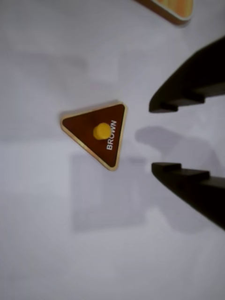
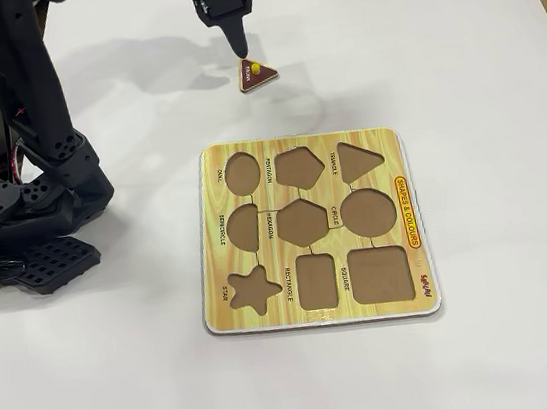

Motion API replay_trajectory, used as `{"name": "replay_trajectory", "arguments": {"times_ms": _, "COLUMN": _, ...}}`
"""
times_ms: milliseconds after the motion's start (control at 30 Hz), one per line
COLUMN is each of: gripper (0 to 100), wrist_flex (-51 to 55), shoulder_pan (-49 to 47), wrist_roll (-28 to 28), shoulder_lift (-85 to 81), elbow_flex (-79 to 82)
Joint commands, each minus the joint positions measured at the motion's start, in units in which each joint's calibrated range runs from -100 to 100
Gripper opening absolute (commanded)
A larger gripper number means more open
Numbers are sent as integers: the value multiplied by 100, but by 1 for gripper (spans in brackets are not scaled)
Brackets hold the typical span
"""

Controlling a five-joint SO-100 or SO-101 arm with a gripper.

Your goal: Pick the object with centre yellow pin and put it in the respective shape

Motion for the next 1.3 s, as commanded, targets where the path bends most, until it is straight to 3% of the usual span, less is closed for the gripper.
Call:
{"name": "replay_trajectory", "arguments": {"times_ms": 0, "gripper": 13, "wrist_flex": -49, "shoulder_pan": 97, "wrist_roll": -12, "shoulder_lift": 15, "elbow_flex": -315}}
{"name": "replay_trajectory", "arguments": {"times_ms": 133, "gripper": 13, "wrist_flex": -75, "shoulder_pan": 233, "wrist_roll": -12, "shoulder_lift": 182, "elbow_flex": -315}}
{"name": "replay_trajectory", "arguments": {"times_ms": 433, "gripper": 13, "wrist_flex": -1302, "shoulder_pan": 282, "wrist_roll": -12, "shoulder_lift": 642, "elbow_flex": -216}}
{"name": "replay_trajectory", "arguments": {"times_ms": 1267, "gripper": 13, "wrist_flex": -1225, "shoulder_pan": 282, "wrist_roll": -7, "shoulder_lift": 592, "elbow_flex": 216}}
